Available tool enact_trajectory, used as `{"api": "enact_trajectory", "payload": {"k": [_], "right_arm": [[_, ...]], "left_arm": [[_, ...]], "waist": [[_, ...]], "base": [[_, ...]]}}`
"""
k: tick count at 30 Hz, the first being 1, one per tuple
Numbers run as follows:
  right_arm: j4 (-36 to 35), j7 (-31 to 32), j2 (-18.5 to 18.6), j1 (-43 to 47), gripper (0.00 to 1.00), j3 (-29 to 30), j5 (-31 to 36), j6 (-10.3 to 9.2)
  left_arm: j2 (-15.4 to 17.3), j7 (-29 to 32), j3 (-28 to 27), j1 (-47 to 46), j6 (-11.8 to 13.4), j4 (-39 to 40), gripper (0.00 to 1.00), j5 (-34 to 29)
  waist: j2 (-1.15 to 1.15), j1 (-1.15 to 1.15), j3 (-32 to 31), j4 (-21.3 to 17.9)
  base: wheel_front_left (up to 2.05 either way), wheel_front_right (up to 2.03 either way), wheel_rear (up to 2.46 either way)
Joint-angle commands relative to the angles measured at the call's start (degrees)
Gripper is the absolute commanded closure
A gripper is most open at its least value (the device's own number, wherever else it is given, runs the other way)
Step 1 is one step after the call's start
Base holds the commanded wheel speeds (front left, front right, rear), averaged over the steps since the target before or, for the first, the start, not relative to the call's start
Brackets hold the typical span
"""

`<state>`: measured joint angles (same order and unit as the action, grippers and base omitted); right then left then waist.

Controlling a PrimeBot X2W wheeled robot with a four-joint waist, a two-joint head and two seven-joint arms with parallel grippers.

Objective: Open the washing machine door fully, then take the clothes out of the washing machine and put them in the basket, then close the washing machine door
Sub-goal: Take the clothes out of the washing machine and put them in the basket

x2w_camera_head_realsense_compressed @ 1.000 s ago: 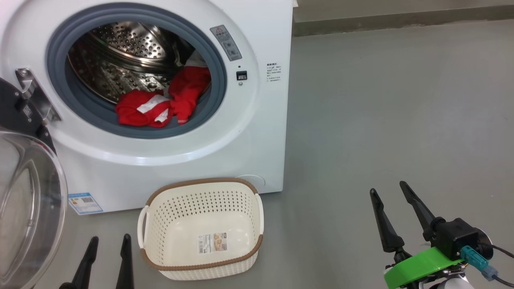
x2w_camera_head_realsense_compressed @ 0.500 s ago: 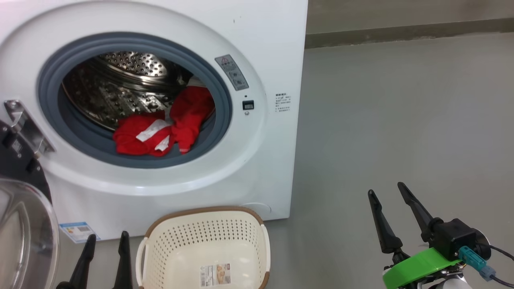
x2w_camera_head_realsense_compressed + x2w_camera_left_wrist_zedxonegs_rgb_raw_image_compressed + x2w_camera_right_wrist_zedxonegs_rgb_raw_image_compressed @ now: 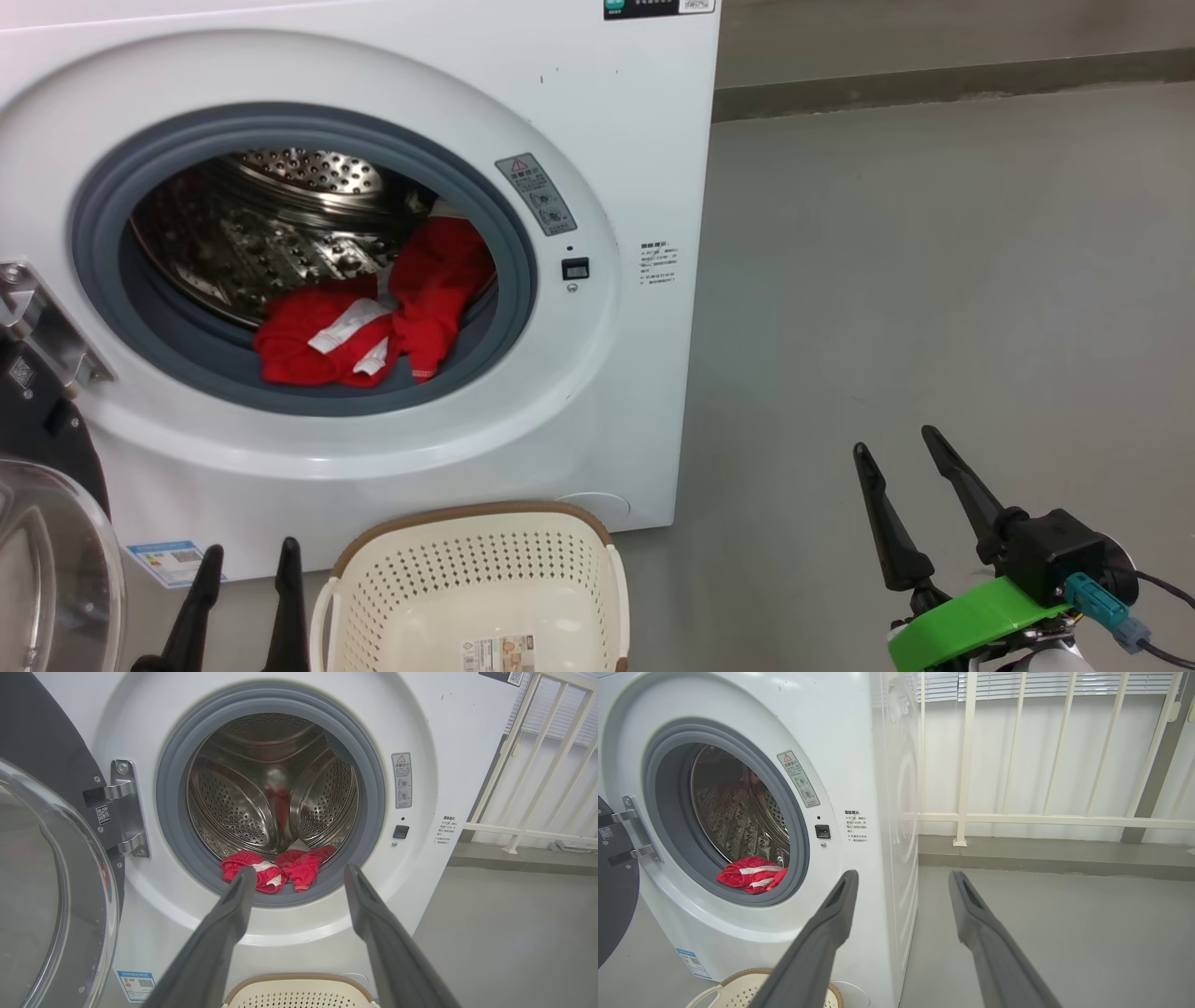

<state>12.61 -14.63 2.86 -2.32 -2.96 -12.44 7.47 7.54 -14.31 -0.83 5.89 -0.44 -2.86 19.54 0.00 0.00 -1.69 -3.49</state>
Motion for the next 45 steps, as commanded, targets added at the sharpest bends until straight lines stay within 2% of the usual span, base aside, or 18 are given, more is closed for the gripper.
{"api": "enact_trajectory", "payload": {"k": [1,14,27,45], "right_arm": [[-1.2,-0.4,0.0,-1.3,0.00,-1.6,0.0,0.02],[-0.9,-0.4,0.3,-1.2,0.00,-2.0,0.0,0.02],[-0.5,-0.4,0.4,-1.7,0.00,-2.6,-0.1,0.02],[-2.5,-0.4,1.1,-6.1,0.00,-2.9,-0.5,0.02]], "left_arm": [[0.4,-0.7,-2.1,-1.4,0.4,1.3,0.00,0.1],[0.1,-0.7,-2.3,-1.6,0.5,1.0,0.00,0.4],[-0.4,-0.7,-3.0,-3.9,-0.6,0.9,0.00,1.1],[0.3,-0.7,-1.9,-17.5,0.1,-3.5,0.00,0.7]], "waist": [[0.00,0.00,0.0,0.0],[0.00,0.00,-0.6,0.4],[0.00,0.00,0.7,1.1],[0.00,0.00,11.6,2.7]], "base": [[0.00,0.00,0.00],[0.00,0.00,0.00],[0.00,0.00,0.00],[0.00,0.00,0.00]]}}
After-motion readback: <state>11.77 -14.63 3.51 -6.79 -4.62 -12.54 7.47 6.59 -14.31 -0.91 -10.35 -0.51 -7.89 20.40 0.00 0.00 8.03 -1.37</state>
